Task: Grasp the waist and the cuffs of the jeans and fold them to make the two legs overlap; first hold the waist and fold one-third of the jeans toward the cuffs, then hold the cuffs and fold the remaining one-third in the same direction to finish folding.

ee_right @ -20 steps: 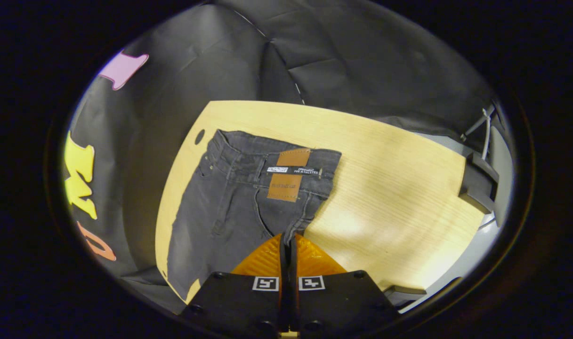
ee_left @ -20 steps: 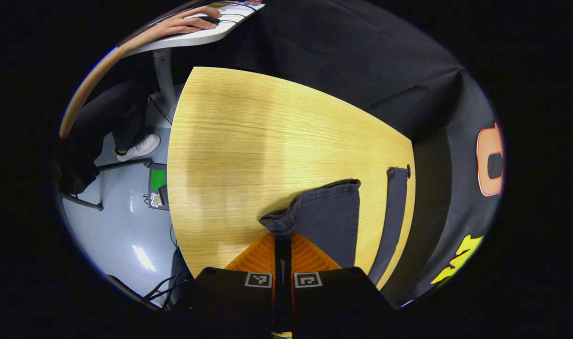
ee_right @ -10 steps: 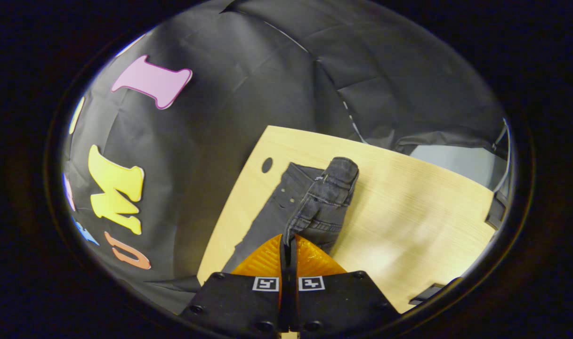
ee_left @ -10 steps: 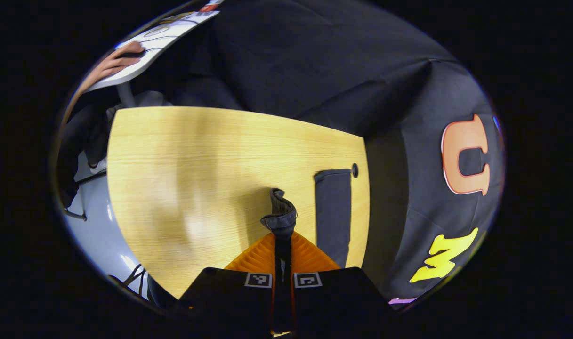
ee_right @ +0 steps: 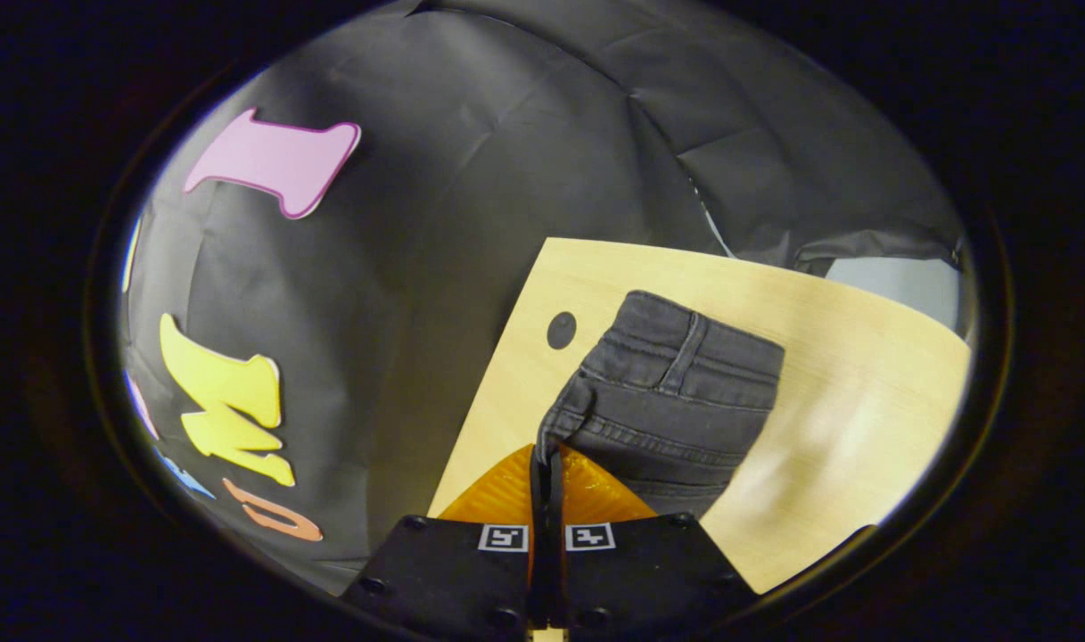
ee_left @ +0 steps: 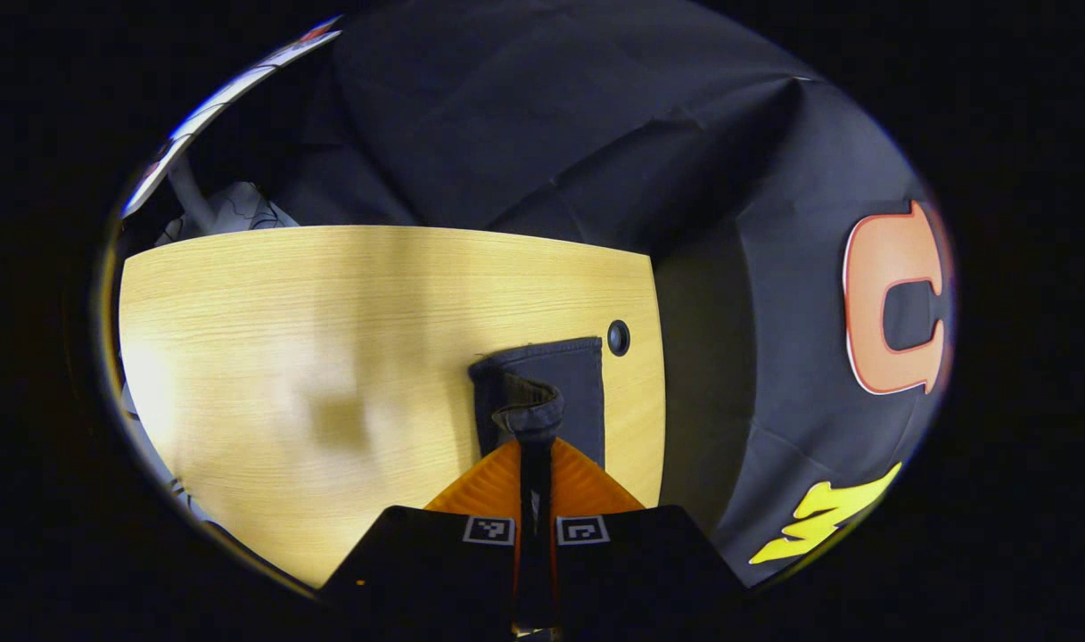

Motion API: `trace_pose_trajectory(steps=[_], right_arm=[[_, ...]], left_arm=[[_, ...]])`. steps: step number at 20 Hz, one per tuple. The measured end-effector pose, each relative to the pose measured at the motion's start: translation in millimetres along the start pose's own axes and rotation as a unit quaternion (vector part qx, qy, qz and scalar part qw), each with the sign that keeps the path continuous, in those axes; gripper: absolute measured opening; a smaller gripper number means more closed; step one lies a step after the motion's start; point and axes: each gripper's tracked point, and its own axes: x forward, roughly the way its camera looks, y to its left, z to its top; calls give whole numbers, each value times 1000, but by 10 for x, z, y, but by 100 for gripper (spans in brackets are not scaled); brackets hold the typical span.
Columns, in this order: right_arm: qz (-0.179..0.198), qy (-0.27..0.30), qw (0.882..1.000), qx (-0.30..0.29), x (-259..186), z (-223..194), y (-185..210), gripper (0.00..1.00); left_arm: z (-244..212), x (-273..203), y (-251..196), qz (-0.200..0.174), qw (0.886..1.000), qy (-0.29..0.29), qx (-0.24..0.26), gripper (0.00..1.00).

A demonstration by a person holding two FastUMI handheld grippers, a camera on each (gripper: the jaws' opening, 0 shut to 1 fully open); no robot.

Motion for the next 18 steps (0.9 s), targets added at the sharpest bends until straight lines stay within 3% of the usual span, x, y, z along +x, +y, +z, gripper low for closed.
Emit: trace_pose_trajectory(steps=[11, 18], right_arm=[[-60, 1, 998, -5, 1095, 100, -136, 0], [-86, -2, 996, -20, 1286, 80, -252, 1]], left_arm=[[-9, 1175, -523, 61, 996, 12, 57, 3], [-18, 1510, -524, 75, 991, -6, 109, 4]])
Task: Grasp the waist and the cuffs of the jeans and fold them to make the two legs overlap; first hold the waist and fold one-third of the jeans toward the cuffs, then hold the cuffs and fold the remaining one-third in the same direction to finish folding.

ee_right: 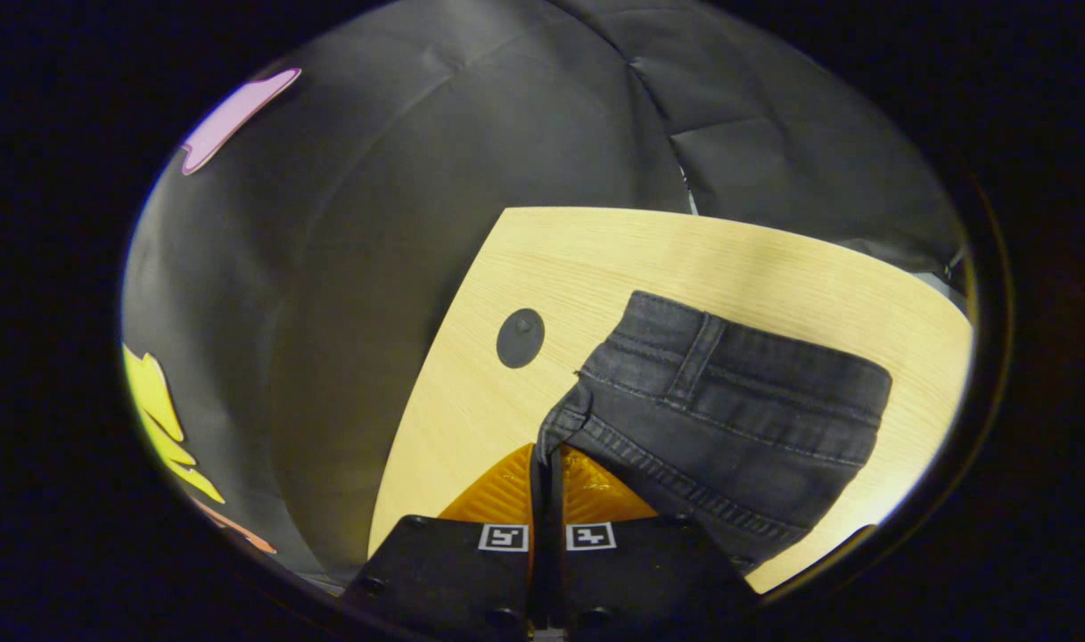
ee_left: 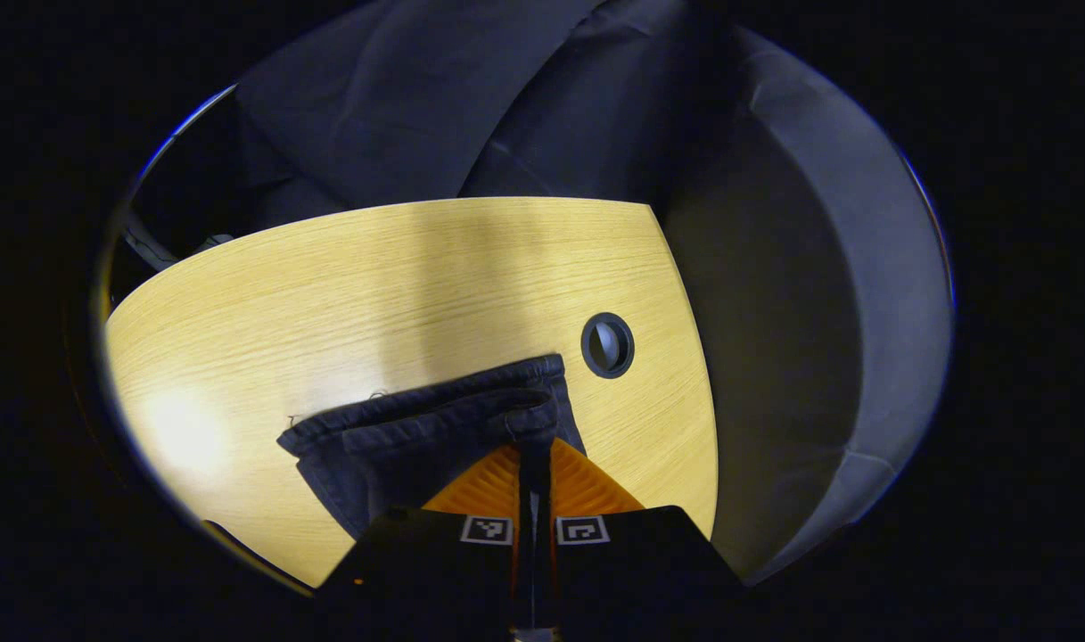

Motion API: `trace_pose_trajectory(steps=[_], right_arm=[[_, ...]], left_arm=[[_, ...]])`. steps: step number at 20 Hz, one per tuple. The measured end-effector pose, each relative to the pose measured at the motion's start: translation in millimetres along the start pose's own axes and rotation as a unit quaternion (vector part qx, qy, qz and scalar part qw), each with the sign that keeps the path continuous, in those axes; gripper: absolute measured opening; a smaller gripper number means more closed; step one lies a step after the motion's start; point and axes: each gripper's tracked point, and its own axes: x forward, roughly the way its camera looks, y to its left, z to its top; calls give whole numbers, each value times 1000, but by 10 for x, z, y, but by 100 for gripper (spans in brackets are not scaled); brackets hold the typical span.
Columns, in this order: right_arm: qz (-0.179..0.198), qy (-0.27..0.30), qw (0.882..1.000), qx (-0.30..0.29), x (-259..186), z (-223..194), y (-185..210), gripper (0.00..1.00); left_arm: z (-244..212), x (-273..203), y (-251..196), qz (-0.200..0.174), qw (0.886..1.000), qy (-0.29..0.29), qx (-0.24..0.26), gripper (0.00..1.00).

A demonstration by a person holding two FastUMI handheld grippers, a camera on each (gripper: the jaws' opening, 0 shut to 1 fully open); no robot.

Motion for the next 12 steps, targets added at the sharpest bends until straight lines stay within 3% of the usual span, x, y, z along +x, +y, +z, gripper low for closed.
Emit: trace_pose_trajectory(steps=[1, 4, 5, 6, 7, 9, 12], right_arm=[[8, 5, 1000, -1, 3, -23, 18, 0], [31, 1, 999, -27, 15, -8, 158, 71], [27, -6, 999, -46, 10, 1, 174, 95], [28, -9, 998, -60, -2, -20, 178, 92], [34, -9, 997, -63, -29, -28, 217, 98], [49, -13, 997, -66, -100, -36, 321, 98], [60, -35, 993, -96, -335, 67, 338, 98]], left_arm=[[-17, 37, -25, -5, 1000, -10, 21, 0], [126, -58, -110, -18, 987, -77, 138, 99], [136, -125, -170, -27, 981, -89, 169, 100], [103, -179, -224, -36, 977, -96, 187, 99], [91, -254, -259, -41, 974, -105, 198, 100], [72, -371, -394, -65, 966, -118, 219, 99], [-7, -895, -687, -104, 938, -174, 281, 99]])
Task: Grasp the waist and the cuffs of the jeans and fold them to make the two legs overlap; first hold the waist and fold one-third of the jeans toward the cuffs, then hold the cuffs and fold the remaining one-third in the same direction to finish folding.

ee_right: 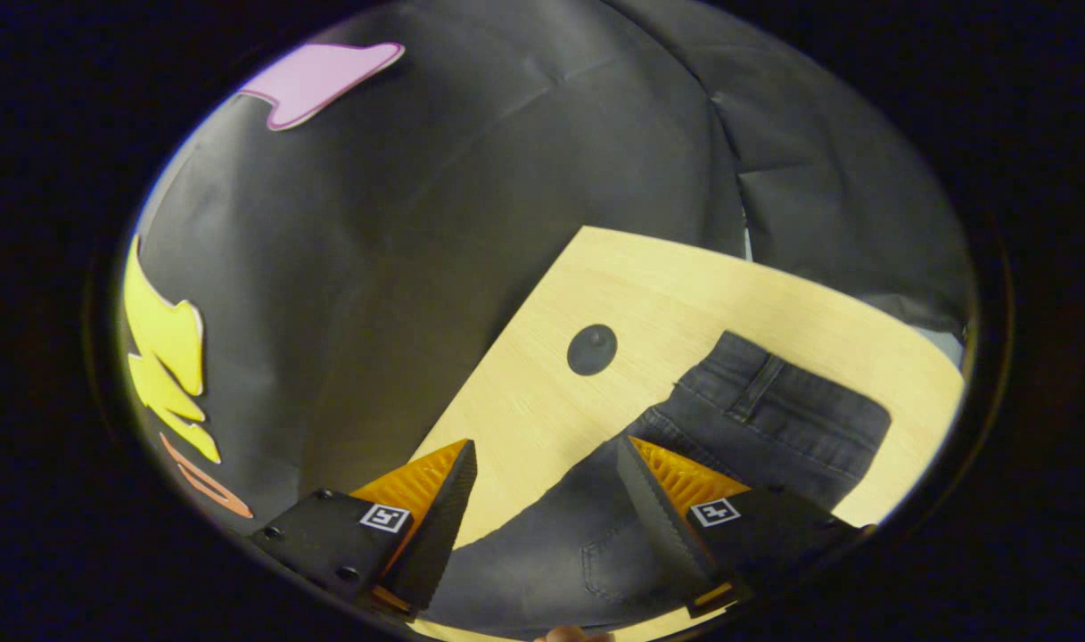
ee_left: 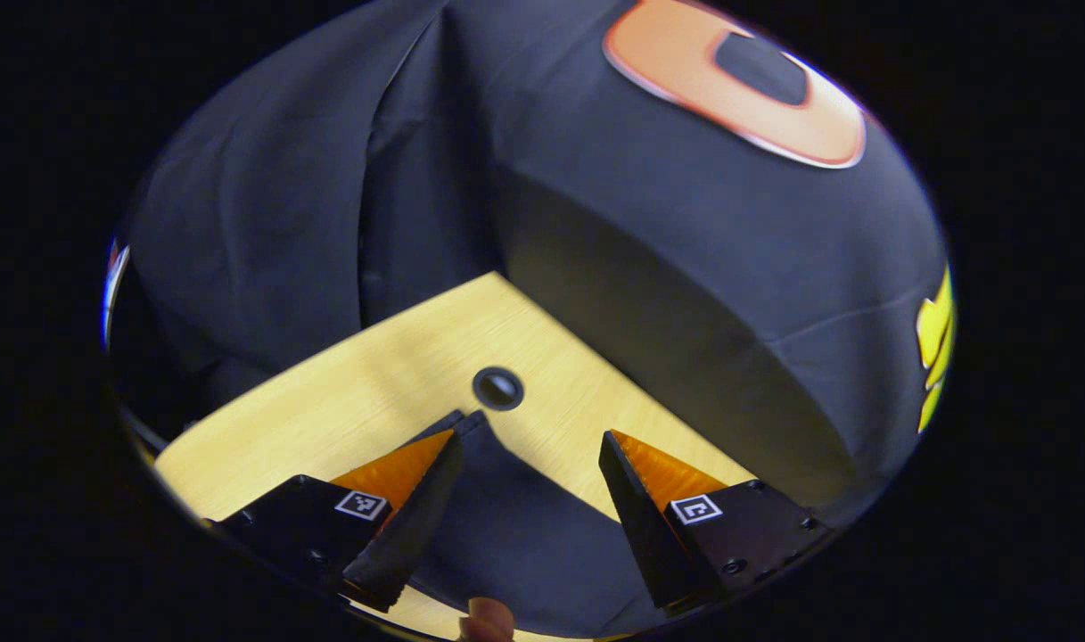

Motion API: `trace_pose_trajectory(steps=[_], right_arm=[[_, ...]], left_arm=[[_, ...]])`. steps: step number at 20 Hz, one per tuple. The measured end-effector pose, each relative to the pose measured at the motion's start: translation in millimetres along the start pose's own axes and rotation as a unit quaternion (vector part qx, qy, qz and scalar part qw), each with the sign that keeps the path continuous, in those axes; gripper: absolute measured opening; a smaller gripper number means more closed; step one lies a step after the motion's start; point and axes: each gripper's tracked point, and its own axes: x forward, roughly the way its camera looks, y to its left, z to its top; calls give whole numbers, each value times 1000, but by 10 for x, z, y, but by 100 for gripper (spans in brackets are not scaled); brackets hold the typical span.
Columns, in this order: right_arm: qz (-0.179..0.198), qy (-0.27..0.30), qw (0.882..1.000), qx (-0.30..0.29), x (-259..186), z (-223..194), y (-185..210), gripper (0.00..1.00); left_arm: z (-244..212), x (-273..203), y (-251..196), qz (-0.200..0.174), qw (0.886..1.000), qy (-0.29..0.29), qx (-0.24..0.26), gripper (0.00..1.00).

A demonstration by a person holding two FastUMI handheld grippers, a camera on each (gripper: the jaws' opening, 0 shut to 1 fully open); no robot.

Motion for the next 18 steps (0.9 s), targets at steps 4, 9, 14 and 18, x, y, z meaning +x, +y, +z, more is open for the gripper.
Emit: trace_pose_trajectory(steps=[4, 9, 14, 18], right_arm=[[-4, -21, 1000, -21, -421, 144, -171, 92], [-14, -28, 999, -9, -1099, 163, -641, 92], [-20, -13, 999, 37, -1325, -175, -1174, 98], [-4, 5, 994, 105, -1171, -455, -1389, 98]], left_arm=[[390, -821, -659, -65, 985, -111, 119, 99], [398, -1933, -1328, -139, 944, -212, 209, 98], [223, -2850, -1669, -181, 918, -260, 238, 98], [-97, -3446, -1832, -202, 904, -273, 260, 98]])
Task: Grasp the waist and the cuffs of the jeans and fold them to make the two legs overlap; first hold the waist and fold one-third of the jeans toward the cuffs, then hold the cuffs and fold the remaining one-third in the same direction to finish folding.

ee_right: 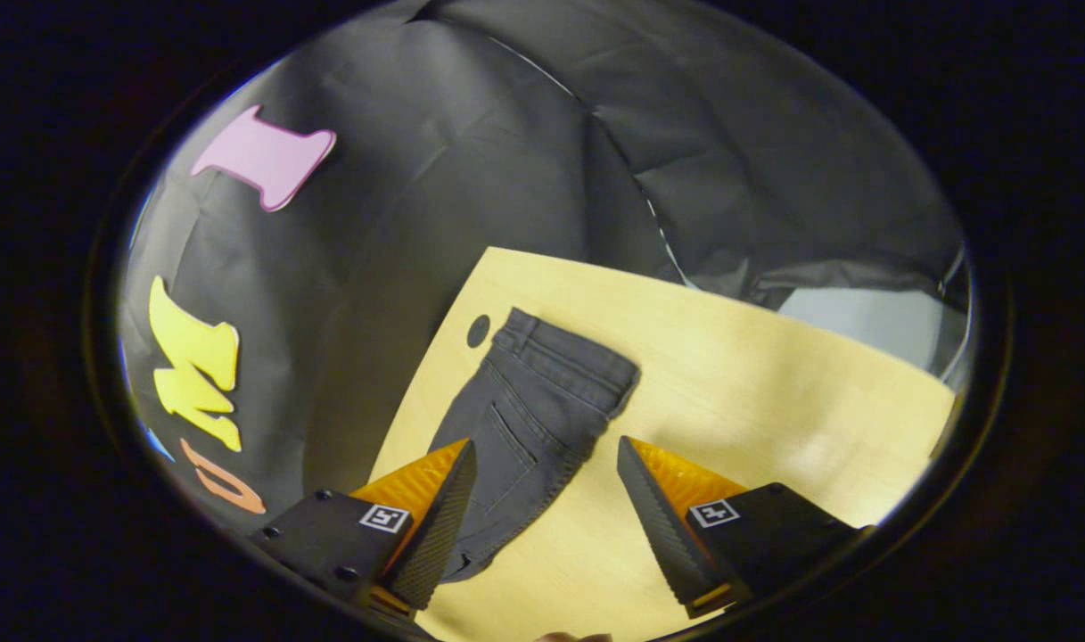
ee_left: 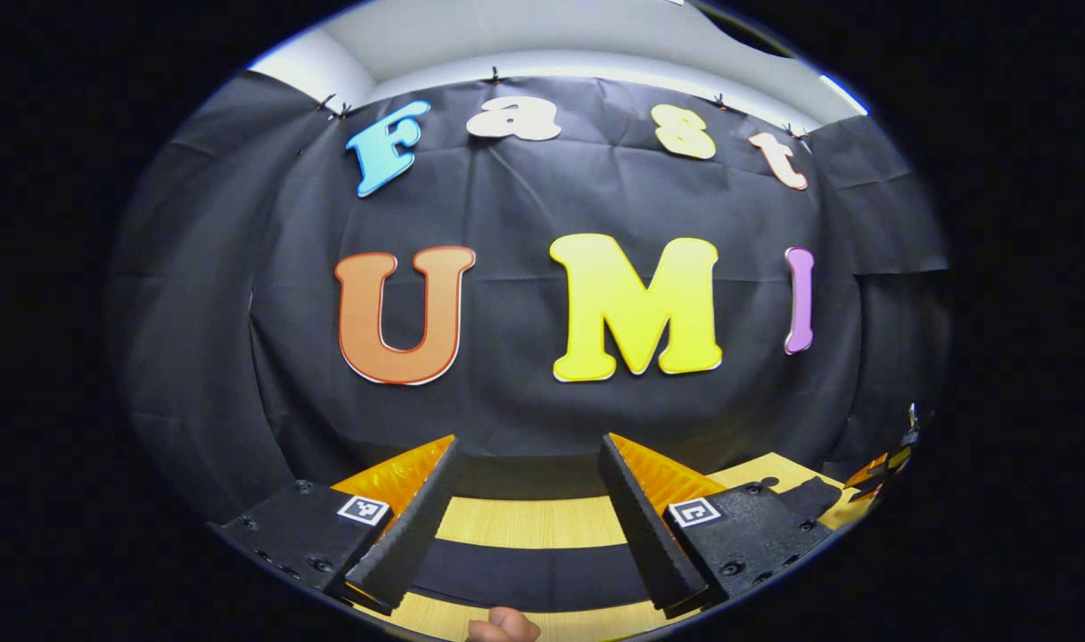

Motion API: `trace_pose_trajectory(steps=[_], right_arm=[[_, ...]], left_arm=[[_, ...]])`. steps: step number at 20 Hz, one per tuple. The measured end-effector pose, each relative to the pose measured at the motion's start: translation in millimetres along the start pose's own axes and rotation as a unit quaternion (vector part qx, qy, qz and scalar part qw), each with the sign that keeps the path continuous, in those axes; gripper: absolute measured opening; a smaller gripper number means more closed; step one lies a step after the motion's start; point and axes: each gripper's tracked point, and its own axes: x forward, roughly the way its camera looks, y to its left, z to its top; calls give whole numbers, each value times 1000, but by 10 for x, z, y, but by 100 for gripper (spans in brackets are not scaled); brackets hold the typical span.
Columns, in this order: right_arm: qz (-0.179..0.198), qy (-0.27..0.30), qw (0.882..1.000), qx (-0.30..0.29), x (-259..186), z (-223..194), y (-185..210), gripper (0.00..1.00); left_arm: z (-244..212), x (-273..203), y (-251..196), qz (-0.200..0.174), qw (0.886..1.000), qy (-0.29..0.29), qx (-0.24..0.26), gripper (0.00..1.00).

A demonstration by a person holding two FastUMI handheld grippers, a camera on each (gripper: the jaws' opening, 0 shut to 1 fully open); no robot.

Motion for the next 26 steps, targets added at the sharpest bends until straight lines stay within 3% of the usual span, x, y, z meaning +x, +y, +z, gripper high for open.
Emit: trace_pose_trajectory(steps=[2, 3, 4, 5, 6, 8, 9, 12, 13, 14, 16, 18, 24, 25, 26], right_arm=[[7, 5, 1000, 22, 129, -42, -20, 98], [7, 10, 1000, 27, 202, -57, -17, 98], [4, 15, 1000, 26, 257, -82, -38, 98], [-4, 20, 1000, 21, 329, -92, -68, 92], [-13, 25, 999, 17, 402, -115, -51, 100], [-22, 22, 999, 19, 534, -113, -7, 92], [-25, 16, 999, 20, 583, -92, 21, 100], [-36, 15, 999, 14, 641, -101, -1, 92], [-39, 15, 999, 20, 675, -104, -62, 82], [-50, 17, 998, 32, 660, -121, -127, 66], [-35, 15, 997, 67, 685, -85, -155, 33], [-32, 10, 997, 64, 709, -97, -161, 0], [-41, -7, 999, 32, 680, -68, -69, 7], [-43, -18, 999, 10, 652, -45, -23, 2], [-43, -30, 998, -19, 603, -31, 67, 2]], left_arm=[[42, -236, -159, -7, 1000, 3, 0, 98], [72, -333, -185, -5, 1000, 5, 3, 87], [93, -398, -208, -3, 1000, 7, 1, 98], [106, -457, -213, -1, 1000, 9, -2, 88], [123, -547, -218, 6, 1000, 10, -2, 100], [189, -684, -138, 23, 1000, 9, 5, 100], [219, -730, -77, 32, 999, 8, 4, 100], [288, -836, 42, 54, 998, 7, -6, 99], [307, -868, 70, 60, 998, 8, -8, 100], [330, -902, 83, 64, 998, 8, -9, 99], [352, -954, 111, 70, 998, 8, -2, 99], [339, -970, 102, 69, 998, 13, 1, 99], [339, -974, 89, 58, 998, 23, 2, 99], [331, -967, 106, 57, 998, 26, 3, 99], [330, -968, 126, 56, 998, 28, 4, 90]])
